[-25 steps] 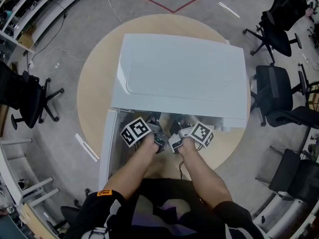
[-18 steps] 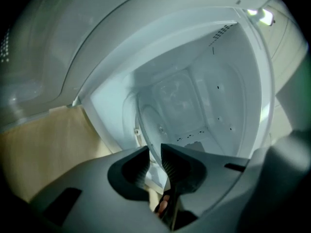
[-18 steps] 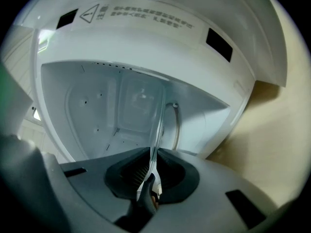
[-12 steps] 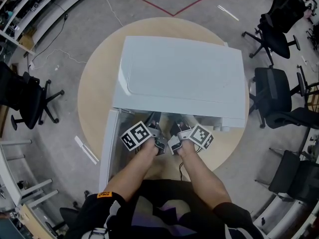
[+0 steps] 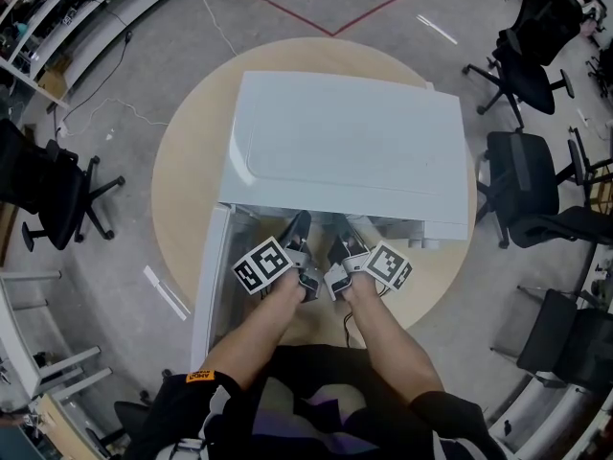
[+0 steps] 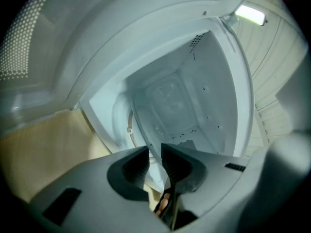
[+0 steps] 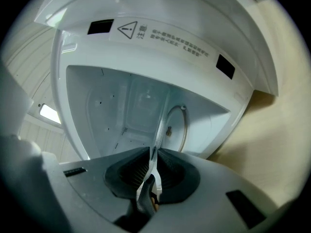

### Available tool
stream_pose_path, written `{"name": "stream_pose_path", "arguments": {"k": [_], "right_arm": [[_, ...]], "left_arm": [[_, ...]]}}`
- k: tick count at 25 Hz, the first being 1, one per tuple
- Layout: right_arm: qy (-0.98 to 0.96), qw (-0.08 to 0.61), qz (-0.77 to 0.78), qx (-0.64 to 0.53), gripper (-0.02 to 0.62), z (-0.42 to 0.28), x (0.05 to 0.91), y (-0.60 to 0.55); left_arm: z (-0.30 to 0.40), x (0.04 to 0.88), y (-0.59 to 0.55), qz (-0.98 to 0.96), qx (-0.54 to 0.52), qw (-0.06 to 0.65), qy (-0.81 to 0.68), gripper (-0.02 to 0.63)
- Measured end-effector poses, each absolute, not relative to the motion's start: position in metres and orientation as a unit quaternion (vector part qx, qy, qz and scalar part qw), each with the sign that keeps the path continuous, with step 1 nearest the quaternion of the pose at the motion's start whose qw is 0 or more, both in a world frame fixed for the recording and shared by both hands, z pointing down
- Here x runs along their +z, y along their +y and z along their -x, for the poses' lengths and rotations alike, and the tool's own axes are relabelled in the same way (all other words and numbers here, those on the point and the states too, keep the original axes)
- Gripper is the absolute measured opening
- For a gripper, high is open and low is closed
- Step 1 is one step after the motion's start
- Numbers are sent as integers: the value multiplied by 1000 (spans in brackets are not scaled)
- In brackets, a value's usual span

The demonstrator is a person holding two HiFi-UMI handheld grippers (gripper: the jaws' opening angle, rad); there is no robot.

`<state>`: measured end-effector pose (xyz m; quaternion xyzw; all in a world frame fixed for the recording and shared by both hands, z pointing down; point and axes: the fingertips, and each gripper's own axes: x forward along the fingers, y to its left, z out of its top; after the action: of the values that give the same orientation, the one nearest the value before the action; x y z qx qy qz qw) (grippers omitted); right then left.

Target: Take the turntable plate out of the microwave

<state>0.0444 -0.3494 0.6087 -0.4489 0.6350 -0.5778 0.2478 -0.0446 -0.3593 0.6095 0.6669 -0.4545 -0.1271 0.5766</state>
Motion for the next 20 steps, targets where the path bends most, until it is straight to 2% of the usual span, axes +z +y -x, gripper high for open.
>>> {"name": "stream_pose_path", "arguments": {"k": [20], "right_arm": [[645,280,451,-550,54,-36,564,-275]], "left_arm": [[52,563,-289,-691,-139,564,-429,115]]}}
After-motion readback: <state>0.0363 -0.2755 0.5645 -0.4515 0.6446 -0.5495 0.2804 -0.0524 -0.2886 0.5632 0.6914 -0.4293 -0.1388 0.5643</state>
